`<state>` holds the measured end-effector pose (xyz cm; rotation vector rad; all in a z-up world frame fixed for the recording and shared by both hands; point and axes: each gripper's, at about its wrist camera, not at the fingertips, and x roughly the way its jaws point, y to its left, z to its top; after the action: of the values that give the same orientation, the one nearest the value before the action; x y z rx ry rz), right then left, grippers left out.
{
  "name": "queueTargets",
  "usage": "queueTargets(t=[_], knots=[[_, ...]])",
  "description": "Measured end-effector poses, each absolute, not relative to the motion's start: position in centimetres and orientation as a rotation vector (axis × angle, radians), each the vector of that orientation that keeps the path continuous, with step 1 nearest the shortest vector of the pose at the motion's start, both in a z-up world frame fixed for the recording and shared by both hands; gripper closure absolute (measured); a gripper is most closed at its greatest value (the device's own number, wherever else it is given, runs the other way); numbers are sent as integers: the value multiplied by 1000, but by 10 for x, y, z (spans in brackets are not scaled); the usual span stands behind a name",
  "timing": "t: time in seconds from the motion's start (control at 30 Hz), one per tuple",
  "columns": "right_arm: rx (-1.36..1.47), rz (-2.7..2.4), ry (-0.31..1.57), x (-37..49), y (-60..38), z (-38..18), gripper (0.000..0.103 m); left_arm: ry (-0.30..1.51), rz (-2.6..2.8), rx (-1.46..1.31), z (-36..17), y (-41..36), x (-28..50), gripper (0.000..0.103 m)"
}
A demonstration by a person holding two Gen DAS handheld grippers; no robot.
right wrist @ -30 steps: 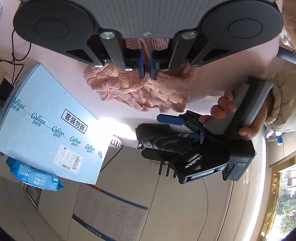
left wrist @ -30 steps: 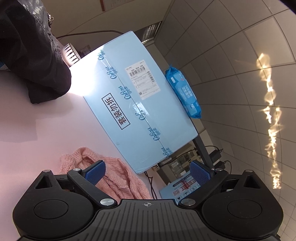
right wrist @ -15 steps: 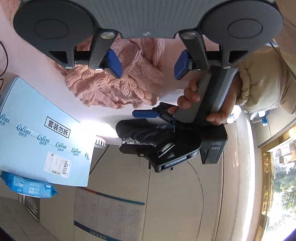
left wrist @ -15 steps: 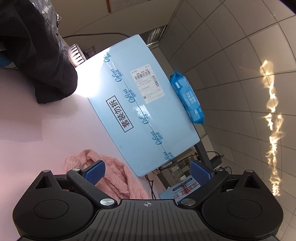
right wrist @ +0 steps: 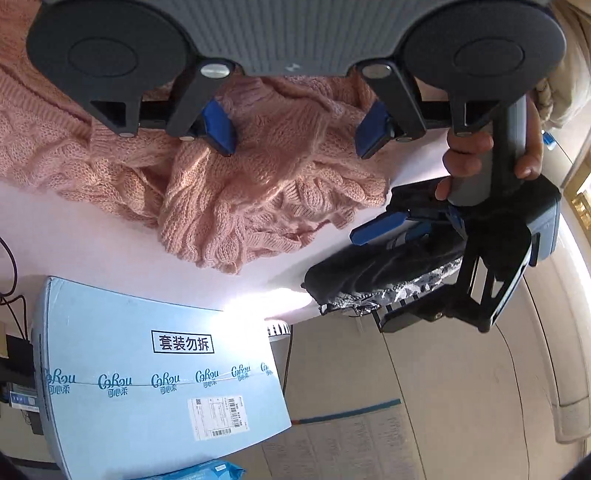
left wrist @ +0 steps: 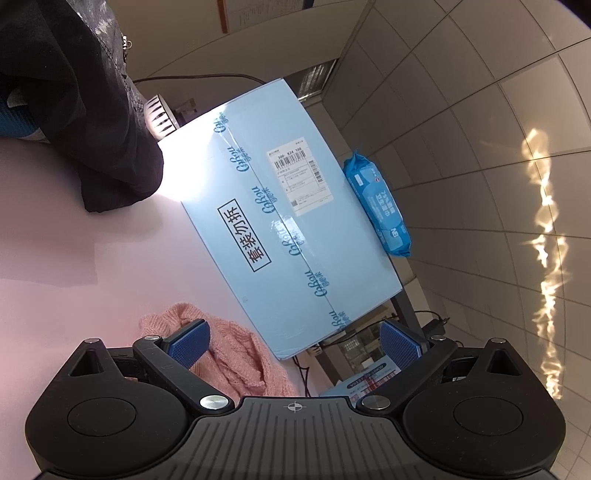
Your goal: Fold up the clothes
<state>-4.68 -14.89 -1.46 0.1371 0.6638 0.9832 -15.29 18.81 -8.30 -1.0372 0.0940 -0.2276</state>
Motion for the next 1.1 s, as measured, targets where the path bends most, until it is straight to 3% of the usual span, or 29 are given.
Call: queueTargets(t=[0.33, 0.53, 0.7, 1.1], knots=[[520, 584, 513, -138, -342, 22, 19, 35, -203, -943, -81, 173, -200, 3], [667, 137, 684, -211, -442, 9, 18, 475, -140, -734, -44, 180, -196, 3], [775, 104, 760, -243, -460, -12, 11, 822, -237, -819, -37, 197, -181, 3], [1010, -38, 584, -218, -491, -55, 11, 850, -201, -643, -43, 164, -161, 3]])
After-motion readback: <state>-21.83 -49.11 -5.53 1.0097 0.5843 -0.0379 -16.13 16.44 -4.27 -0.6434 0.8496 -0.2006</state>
